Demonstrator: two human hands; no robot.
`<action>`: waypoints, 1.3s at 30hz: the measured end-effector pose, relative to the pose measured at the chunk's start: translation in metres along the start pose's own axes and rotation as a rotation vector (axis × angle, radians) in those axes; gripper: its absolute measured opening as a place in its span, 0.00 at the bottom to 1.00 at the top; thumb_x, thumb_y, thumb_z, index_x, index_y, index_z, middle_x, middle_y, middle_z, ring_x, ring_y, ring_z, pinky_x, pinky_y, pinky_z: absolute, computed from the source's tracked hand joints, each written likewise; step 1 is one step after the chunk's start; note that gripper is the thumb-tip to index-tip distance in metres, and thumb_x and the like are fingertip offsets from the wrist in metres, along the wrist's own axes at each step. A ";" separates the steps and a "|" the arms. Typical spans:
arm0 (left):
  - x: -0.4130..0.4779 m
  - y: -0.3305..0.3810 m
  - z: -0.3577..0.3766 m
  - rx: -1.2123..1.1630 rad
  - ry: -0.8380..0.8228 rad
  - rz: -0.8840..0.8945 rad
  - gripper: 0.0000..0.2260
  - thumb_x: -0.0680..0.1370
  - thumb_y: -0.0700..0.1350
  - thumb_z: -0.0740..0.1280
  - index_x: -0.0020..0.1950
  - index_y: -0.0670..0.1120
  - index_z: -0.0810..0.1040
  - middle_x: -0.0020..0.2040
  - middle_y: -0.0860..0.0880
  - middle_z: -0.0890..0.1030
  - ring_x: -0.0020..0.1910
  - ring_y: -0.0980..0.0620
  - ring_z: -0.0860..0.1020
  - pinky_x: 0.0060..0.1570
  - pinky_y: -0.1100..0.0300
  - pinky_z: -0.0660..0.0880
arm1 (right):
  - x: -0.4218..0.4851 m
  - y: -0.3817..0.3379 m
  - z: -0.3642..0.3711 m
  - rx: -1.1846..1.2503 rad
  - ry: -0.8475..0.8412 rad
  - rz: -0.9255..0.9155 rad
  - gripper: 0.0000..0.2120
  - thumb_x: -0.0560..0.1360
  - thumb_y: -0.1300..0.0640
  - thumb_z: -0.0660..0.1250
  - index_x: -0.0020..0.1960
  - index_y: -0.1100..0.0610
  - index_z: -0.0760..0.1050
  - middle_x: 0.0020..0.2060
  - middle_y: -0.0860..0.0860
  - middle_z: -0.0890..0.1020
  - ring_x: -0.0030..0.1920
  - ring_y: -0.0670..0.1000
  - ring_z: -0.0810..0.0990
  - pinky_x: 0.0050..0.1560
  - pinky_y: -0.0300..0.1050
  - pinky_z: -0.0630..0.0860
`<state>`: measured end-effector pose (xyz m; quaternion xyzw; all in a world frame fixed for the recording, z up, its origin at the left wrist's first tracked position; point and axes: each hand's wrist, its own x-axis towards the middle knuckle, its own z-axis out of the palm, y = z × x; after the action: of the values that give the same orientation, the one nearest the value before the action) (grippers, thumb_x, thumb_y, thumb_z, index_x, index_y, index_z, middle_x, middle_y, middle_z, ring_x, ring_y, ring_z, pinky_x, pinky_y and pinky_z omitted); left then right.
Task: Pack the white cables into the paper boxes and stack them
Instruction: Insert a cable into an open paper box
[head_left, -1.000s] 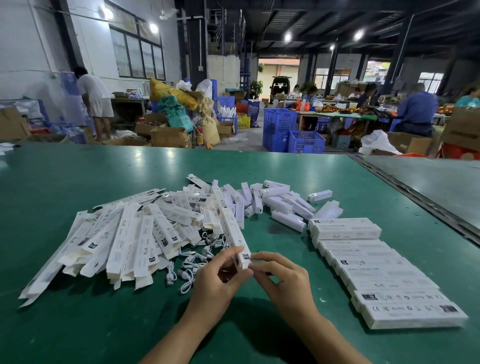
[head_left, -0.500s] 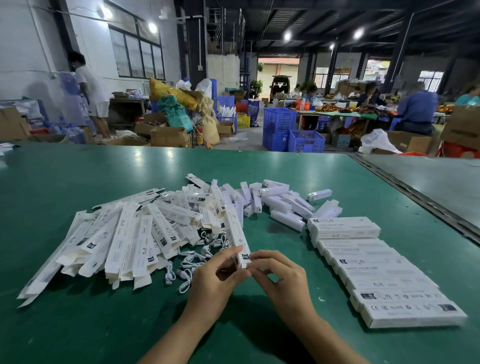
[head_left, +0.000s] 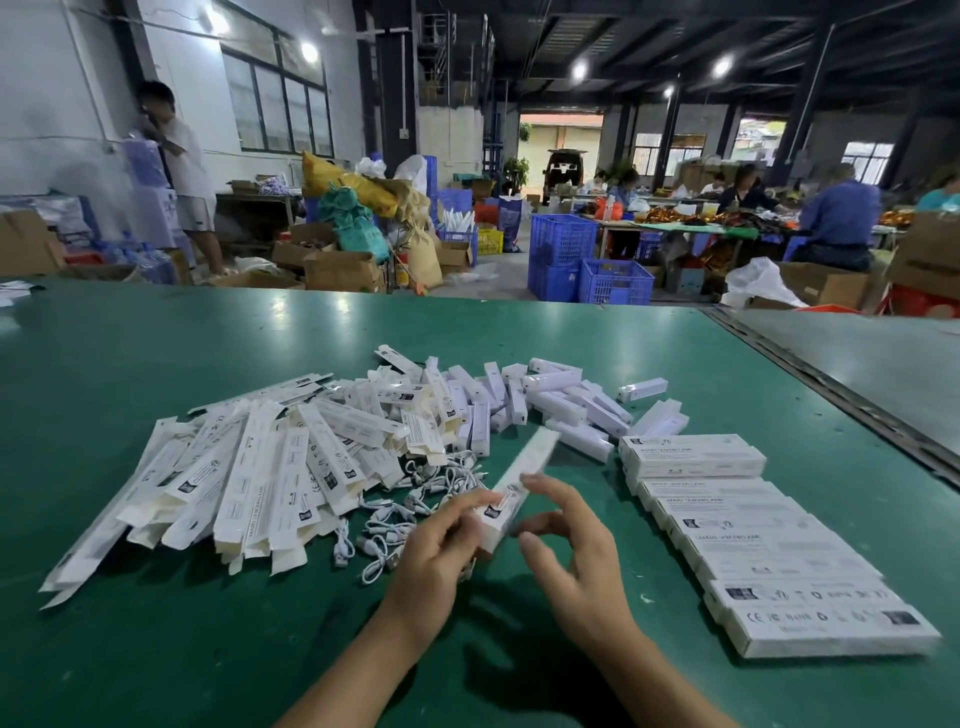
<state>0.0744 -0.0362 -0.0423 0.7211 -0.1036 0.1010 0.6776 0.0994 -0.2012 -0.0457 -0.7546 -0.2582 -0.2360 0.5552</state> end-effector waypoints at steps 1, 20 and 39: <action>0.001 0.004 -0.001 -0.150 0.004 -0.057 0.09 0.79 0.49 0.64 0.53 0.55 0.84 0.44 0.51 0.82 0.39 0.53 0.76 0.42 0.62 0.72 | 0.000 0.003 -0.002 -0.053 -0.004 0.008 0.22 0.70 0.57 0.66 0.62 0.44 0.72 0.60 0.42 0.79 0.40 0.46 0.81 0.46 0.35 0.75; 0.012 -0.003 -0.029 -0.524 -0.107 -0.148 0.35 0.63 0.67 0.77 0.62 0.48 0.81 0.40 0.45 0.79 0.37 0.50 0.77 0.40 0.57 0.78 | 0.006 0.011 -0.005 -0.468 -0.140 0.303 0.14 0.66 0.46 0.64 0.49 0.45 0.80 0.34 0.39 0.77 0.35 0.42 0.74 0.34 0.39 0.70; 0.030 -0.015 -0.022 -0.397 0.621 -0.037 0.16 0.71 0.51 0.71 0.53 0.46 0.74 0.35 0.46 0.84 0.29 0.45 0.83 0.27 0.59 0.79 | 0.074 0.070 0.050 -0.600 -0.380 0.444 0.26 0.81 0.36 0.41 0.75 0.41 0.60 0.73 0.46 0.68 0.75 0.50 0.59 0.71 0.57 0.55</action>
<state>0.1074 -0.0136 -0.0465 0.5123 0.1024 0.2807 0.8052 0.2047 -0.1617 -0.0619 -0.9503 -0.1070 -0.0316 0.2908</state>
